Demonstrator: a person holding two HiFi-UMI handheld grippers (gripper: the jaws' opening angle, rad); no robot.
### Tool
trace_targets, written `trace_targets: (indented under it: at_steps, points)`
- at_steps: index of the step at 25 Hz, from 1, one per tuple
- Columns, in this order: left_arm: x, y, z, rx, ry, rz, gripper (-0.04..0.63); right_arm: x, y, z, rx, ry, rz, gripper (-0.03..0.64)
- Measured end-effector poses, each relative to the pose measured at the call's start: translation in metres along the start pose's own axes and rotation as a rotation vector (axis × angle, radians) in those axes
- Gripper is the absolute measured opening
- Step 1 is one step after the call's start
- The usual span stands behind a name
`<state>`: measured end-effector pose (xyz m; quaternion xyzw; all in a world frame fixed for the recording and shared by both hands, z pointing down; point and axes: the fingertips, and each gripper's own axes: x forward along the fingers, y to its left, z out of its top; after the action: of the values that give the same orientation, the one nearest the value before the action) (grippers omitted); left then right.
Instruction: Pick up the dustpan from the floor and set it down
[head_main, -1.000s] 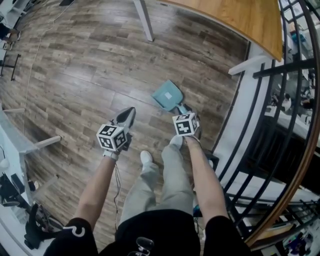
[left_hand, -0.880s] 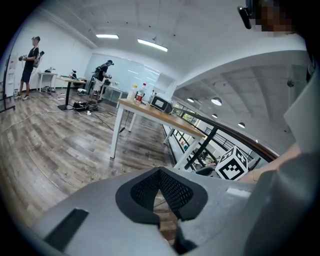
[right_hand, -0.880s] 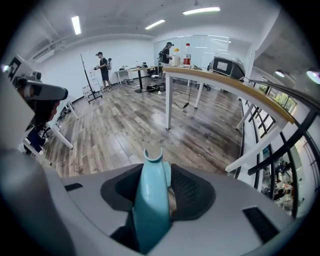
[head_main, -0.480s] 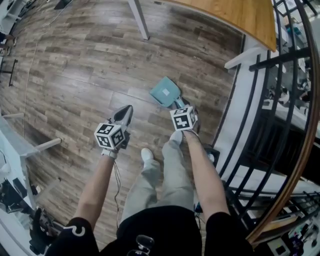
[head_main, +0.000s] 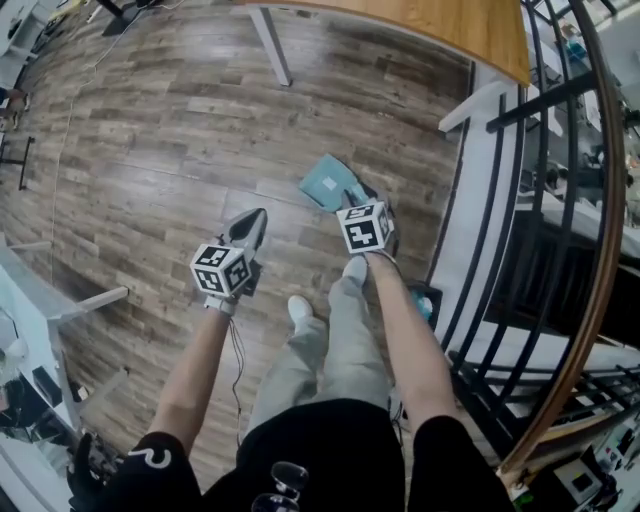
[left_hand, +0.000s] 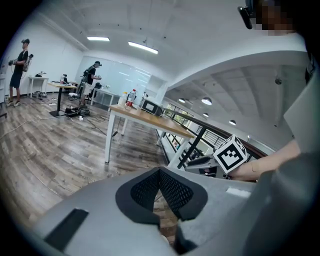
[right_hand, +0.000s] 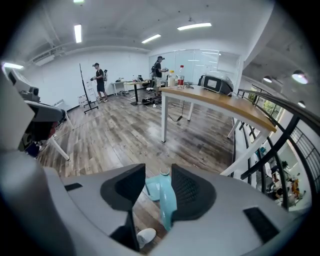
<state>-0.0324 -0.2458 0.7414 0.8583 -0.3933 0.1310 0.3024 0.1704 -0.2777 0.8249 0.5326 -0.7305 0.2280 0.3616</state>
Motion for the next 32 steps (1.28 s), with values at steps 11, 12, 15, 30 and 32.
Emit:
trace_targets:
  at_steps: [11, 12, 15, 30, 32]
  points:
    - [-0.091, -0.018, 0.076, 0.11, -0.125, -0.026, -0.002, -0.108, 0.041, 0.067, -0.011, -0.154, -0.018, 0.057]
    - [-0.101, -0.018, 0.085, 0.118, -0.142, -0.025, -0.002, -0.12, 0.047, 0.075, -0.004, -0.165, -0.016, 0.043]
    - [-0.134, -0.024, 0.109, 0.139, -0.185, -0.025, -0.002, -0.159, 0.061, 0.1, 0.002, -0.216, -0.019, 0.02]
    - [-0.265, -0.069, 0.165, 0.151, -0.364, -0.015, -0.002, -0.325, 0.117, 0.183, -0.026, -0.496, 0.031, -0.003]
    - [-0.277, -0.073, 0.167, 0.153, -0.377, -0.015, -0.002, -0.339, 0.125, 0.184, -0.038, -0.508, 0.043, -0.005]
